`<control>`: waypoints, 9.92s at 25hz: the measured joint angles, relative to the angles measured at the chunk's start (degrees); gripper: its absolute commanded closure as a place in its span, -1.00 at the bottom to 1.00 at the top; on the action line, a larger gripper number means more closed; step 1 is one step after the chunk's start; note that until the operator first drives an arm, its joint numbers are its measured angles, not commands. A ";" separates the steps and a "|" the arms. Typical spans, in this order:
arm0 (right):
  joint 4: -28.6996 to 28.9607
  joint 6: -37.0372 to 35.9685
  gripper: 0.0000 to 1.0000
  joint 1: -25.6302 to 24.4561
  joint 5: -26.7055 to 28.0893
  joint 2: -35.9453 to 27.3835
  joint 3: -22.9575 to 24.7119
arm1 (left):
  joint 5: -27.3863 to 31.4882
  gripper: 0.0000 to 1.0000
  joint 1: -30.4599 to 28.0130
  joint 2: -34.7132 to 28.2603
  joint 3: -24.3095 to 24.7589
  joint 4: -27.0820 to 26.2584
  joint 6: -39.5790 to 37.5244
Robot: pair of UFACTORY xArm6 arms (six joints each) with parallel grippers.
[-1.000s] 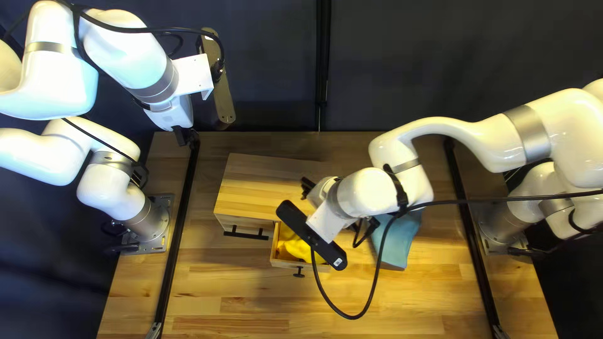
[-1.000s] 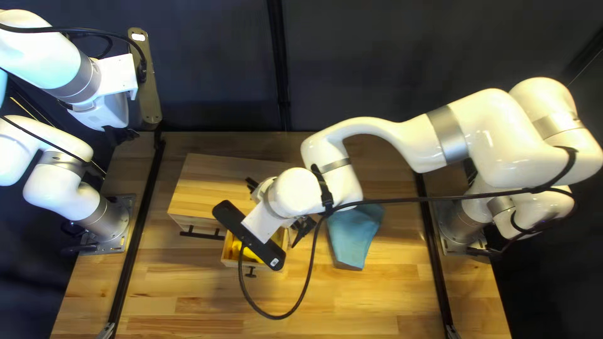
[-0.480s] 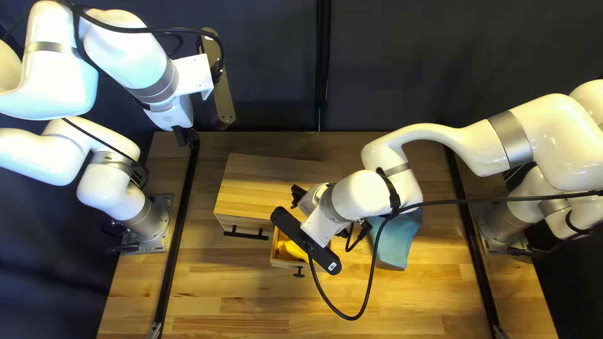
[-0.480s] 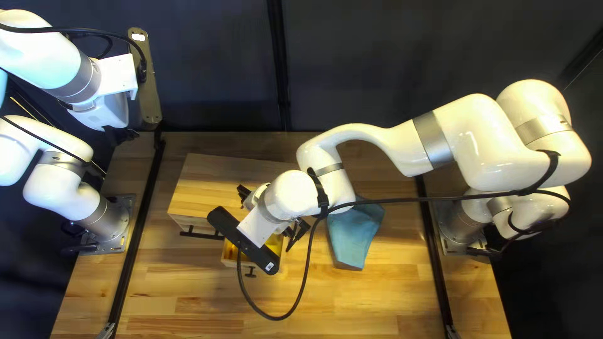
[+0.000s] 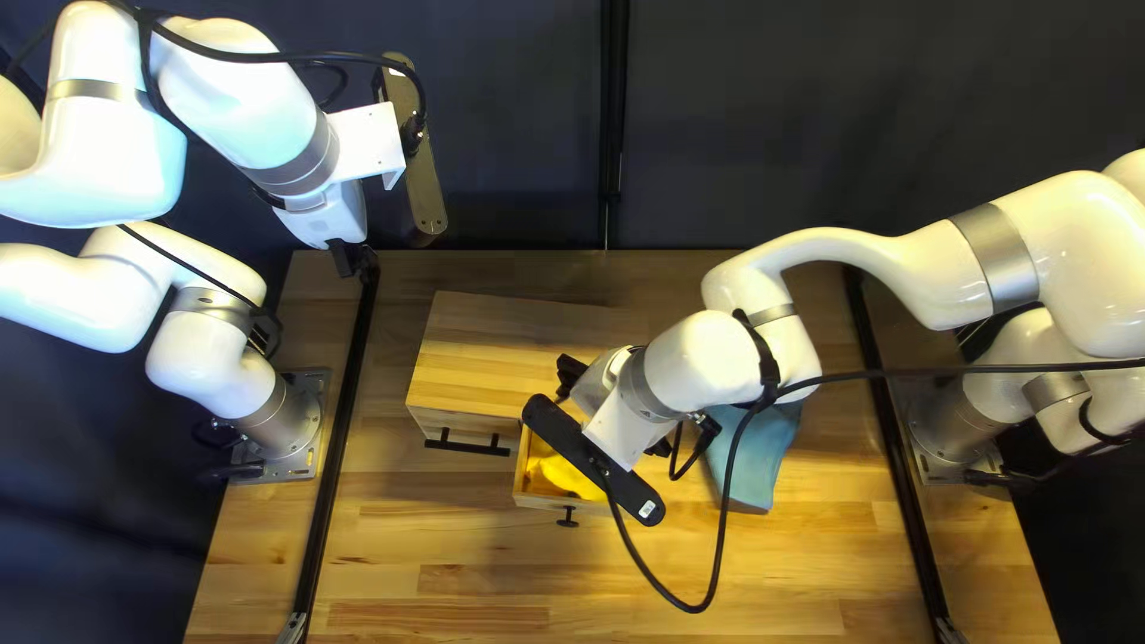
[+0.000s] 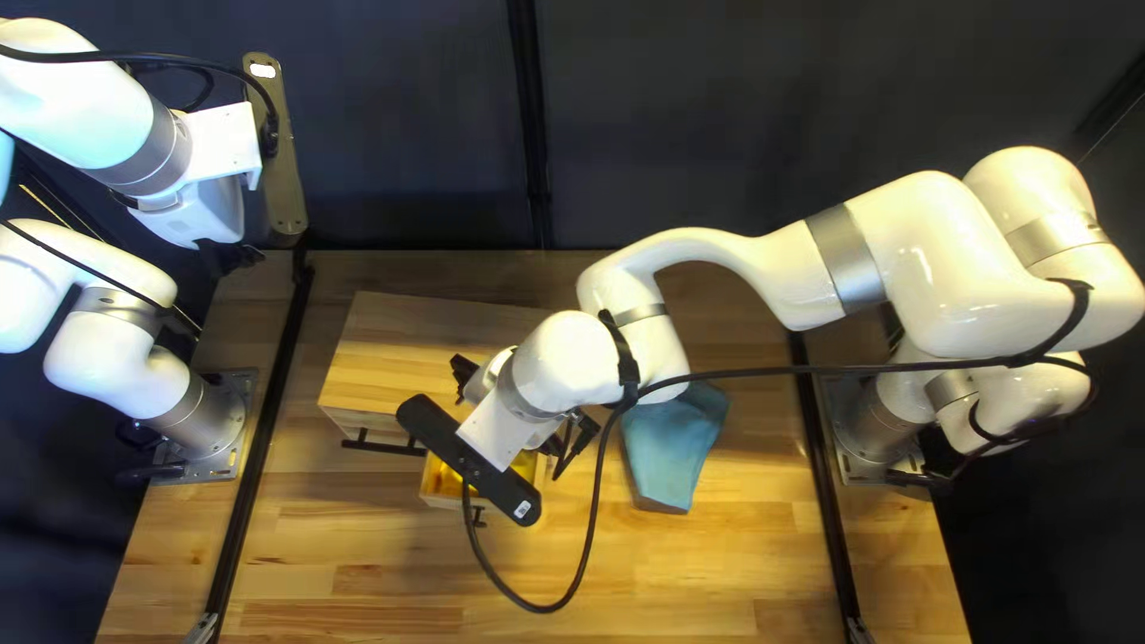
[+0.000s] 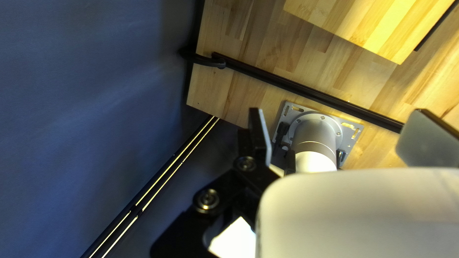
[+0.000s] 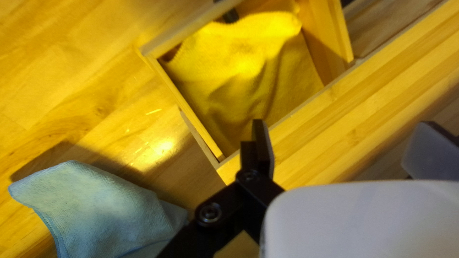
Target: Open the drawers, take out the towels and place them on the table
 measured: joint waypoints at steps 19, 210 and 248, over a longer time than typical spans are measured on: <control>15.28 -17.54 -1.00 -2.59 5.66 10.97 -10.21 | 0.00 -1.00 0.00 0.00 0.00 0.00 0.00; -2.59 27.56 1.00 36.41 15.11 -8.26 20.54 | 0.00 -1.00 0.00 0.00 0.00 0.00 0.00; -6.96 27.89 -1.00 35.28 6.72 -2.93 21.02 | 0.00 -1.00 0.00 0.00 0.00 0.00 0.00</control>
